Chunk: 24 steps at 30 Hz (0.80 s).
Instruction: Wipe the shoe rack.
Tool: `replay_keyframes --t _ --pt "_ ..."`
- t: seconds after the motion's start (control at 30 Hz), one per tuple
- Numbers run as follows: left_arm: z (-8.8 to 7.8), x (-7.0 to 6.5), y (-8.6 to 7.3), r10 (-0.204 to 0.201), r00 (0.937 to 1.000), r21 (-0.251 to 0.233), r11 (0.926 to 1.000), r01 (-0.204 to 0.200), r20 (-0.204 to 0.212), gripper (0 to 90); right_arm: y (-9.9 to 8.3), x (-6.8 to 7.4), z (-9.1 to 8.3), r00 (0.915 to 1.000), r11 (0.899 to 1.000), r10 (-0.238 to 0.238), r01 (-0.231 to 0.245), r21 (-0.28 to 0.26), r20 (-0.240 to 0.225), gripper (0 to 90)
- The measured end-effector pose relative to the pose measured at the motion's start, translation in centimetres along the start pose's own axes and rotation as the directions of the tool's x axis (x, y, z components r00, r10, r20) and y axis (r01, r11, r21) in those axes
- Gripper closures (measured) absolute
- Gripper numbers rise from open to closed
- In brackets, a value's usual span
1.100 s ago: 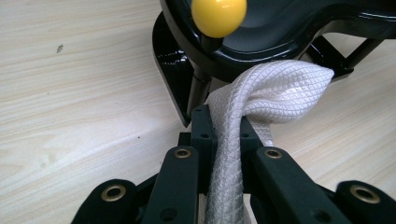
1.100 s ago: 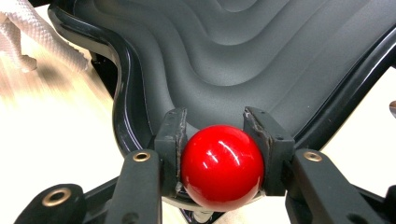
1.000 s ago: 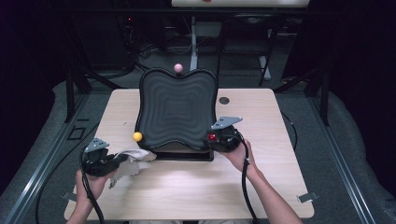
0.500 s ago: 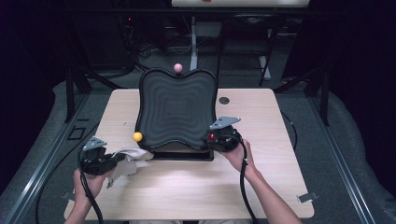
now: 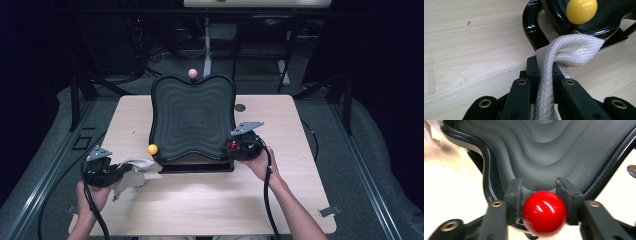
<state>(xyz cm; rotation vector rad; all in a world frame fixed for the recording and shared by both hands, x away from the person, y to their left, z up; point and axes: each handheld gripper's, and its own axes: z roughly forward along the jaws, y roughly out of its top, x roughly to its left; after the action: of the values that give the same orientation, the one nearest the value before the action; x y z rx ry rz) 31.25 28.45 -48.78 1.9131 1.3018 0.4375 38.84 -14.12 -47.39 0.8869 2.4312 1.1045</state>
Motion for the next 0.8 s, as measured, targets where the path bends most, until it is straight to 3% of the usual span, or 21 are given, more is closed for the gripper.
replay_keyframes --t 0.1,0.27,0.6,0.8 --pt "0.0 0.1 0.0 -0.005 1.0000 -0.003 1.0000 0.005 -0.002 83.2 0.1 0.6 0.3 0.9992 1.000 0.002 -0.001 -0.005 0.040 46.4" --pt "0.0 0.2 0.0 -0.005 1.0000 0.000 1.0000 0.005 -0.007 83.2 0.0 0.5 0.3 0.9971 1.000 0.004 -0.002 -0.017 0.076 59.3" --pt "-0.3 0.5 0.0 -0.018 0.9998 -0.011 0.9998 0.018 -0.013 83.3 -0.1 -0.4 -0.1 0.9987 0.999 -0.045 0.044 0.004 0.023 59.6" --pt "-0.3 0.5 0.1 -0.017 0.9998 -0.015 0.9998 0.017 -0.009 83.2 -0.6 -1.8 -0.9 0.9996 1.000 -0.027 0.027 0.010 -0.003 58.6"
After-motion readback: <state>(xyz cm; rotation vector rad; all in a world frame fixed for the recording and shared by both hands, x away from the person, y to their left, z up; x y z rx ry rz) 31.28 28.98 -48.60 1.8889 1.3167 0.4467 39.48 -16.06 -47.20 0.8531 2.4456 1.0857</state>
